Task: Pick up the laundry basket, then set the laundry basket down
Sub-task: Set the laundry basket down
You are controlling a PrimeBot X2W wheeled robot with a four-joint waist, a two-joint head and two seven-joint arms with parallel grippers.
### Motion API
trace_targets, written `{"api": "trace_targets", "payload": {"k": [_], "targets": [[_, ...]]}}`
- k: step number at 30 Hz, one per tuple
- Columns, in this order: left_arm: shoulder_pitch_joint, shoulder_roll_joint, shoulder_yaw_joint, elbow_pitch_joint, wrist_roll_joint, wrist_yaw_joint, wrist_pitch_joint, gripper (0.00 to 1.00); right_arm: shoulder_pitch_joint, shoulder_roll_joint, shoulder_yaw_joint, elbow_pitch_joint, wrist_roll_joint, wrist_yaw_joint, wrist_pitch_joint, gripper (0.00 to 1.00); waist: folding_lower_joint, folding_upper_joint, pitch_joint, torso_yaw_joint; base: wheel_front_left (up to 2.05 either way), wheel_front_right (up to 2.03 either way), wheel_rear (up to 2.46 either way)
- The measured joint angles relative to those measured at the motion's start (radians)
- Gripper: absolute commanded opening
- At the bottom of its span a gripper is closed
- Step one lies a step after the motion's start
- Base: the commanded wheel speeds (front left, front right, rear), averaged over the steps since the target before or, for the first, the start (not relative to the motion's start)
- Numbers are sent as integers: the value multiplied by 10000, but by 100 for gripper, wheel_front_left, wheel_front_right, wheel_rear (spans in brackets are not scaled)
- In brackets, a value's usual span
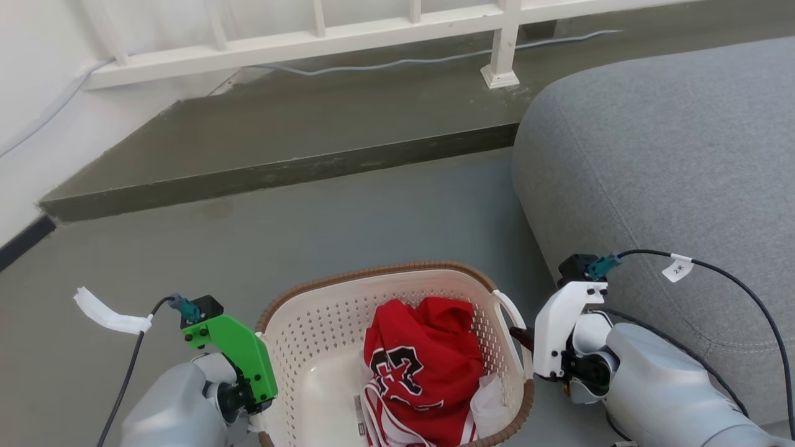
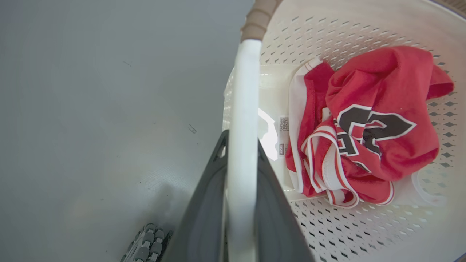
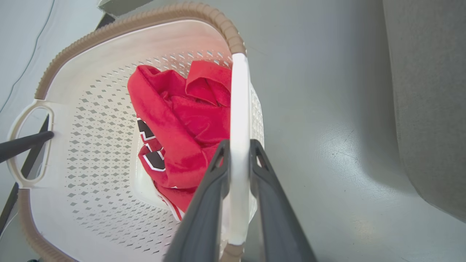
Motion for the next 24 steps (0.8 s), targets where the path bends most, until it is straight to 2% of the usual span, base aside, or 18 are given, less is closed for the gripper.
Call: {"api": "trace_targets", "payload": {"k": [11, 24], "targets": [[-82, 10, -171, -443, 31, 161, -410, 0, 1, -184, 73, -219, 17, 0, -295, 0, 1, 0, 757, 62, 0, 0, 0], [-643, 73, -479, -1053, 29, 441, -759, 0, -740, -533, 209, -571, 4, -6, -732, 0, 1, 0, 2216, 143, 0, 0, 0]]}}
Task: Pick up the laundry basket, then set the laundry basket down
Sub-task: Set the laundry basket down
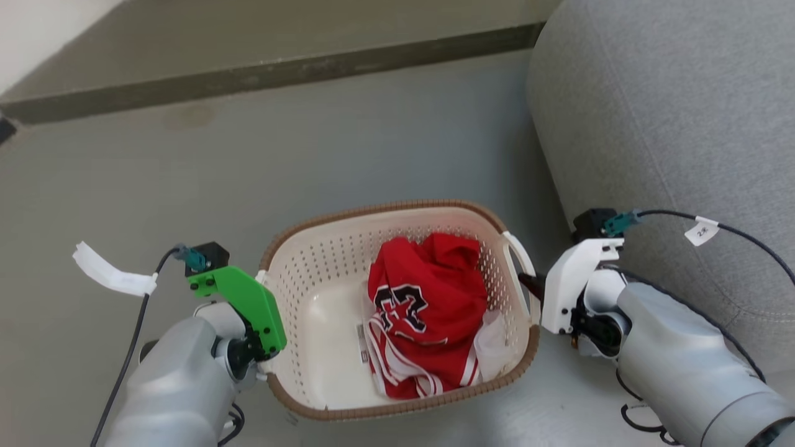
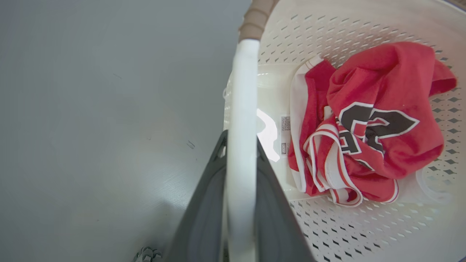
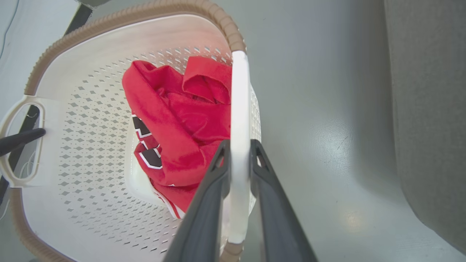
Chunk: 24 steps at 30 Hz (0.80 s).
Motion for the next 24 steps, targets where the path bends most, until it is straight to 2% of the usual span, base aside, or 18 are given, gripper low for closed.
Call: {"api": "trace_targets", "payload": {"k": [24], "targets": [[-1894, -21, -349, -736, 637, 1043, -2100, 0, -2046, -489, 121, -247, -690, 0, -1827, 0, 1, 0, 2924, 133, 0, 0, 0]]}}
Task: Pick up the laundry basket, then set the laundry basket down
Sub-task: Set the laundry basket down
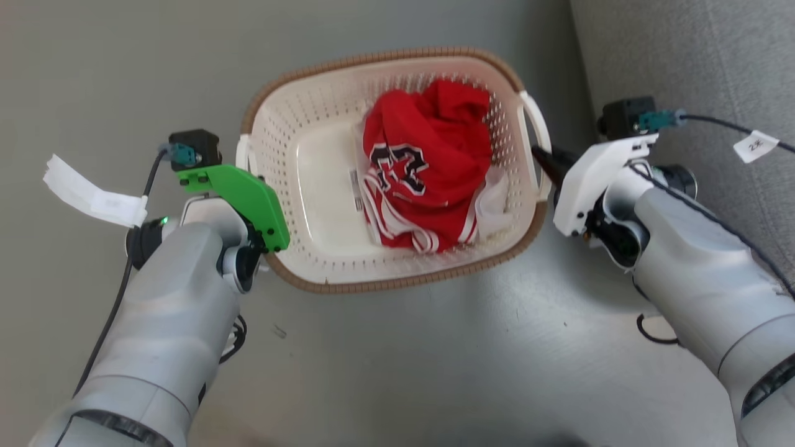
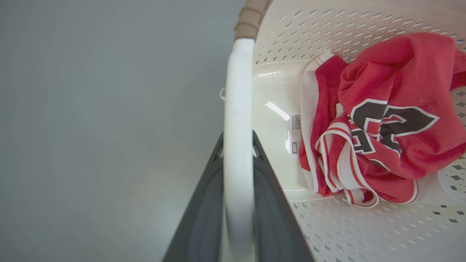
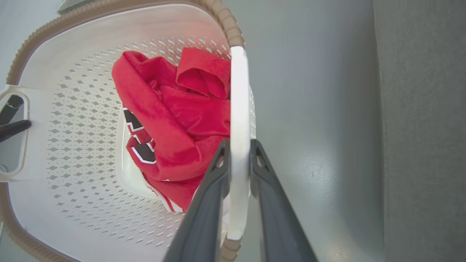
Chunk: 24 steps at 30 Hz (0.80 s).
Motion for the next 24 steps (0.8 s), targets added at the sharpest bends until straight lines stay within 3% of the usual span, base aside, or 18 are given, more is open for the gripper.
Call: {"api": "trace_targets", "payload": {"k": [24], "targets": [[-1258, -90, -159, 199, 640, 349, -2111, 0, -1236, -40, 205, 320, -679, 2, -1967, 0, 0, 0, 2398, 23, 0, 0, 0]]}}
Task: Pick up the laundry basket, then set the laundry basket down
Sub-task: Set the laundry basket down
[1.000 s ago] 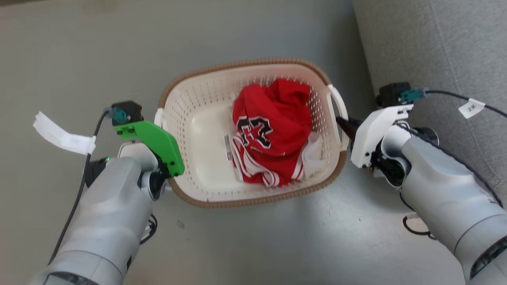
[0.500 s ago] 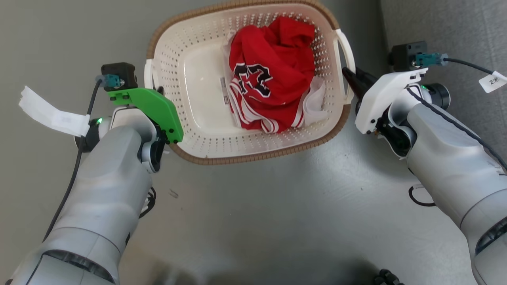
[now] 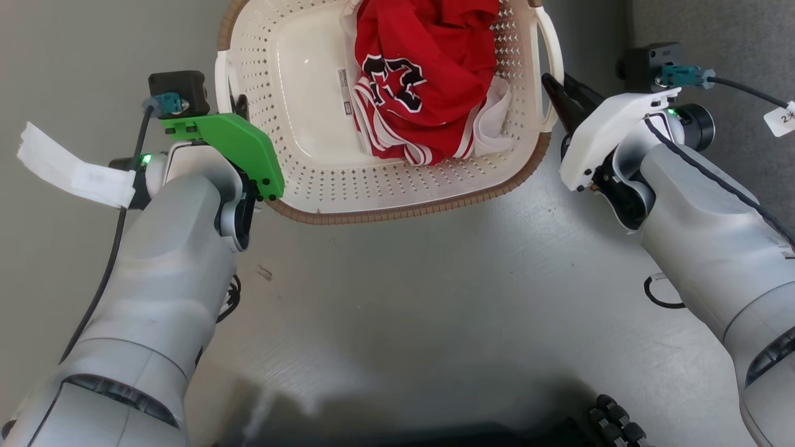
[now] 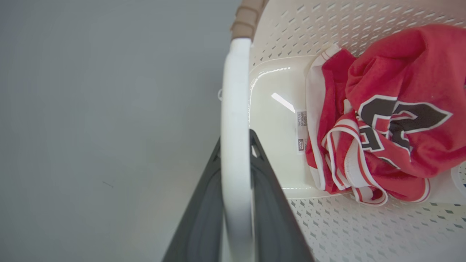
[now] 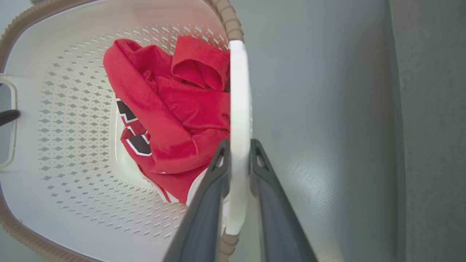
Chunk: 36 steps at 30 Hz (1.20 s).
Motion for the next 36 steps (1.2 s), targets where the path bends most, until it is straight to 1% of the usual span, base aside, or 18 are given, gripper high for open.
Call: {"api": "trace_targets", "payload": {"k": [3, 21, 36], "targets": [[-27, -15, -36, 44, 2, 0, -121, 0, -12, 29, 23, 84, 0, 2, -36, 0, 0, 0, 193, 8, 0, 0, 0], [-436, -25, -311, 336, -2, 27, -13, 0, -383, 69, 228, 222, 127, 6, -23, 0, -1, 0, 1187, 15, 0, 0, 0], [-456, -25, -535, 416, -88, 19, 174, 0, -407, 92, 420, 372, 403, 6, 188, 0, -1, 0, 1458, 18, 0, 0, 0]]}}
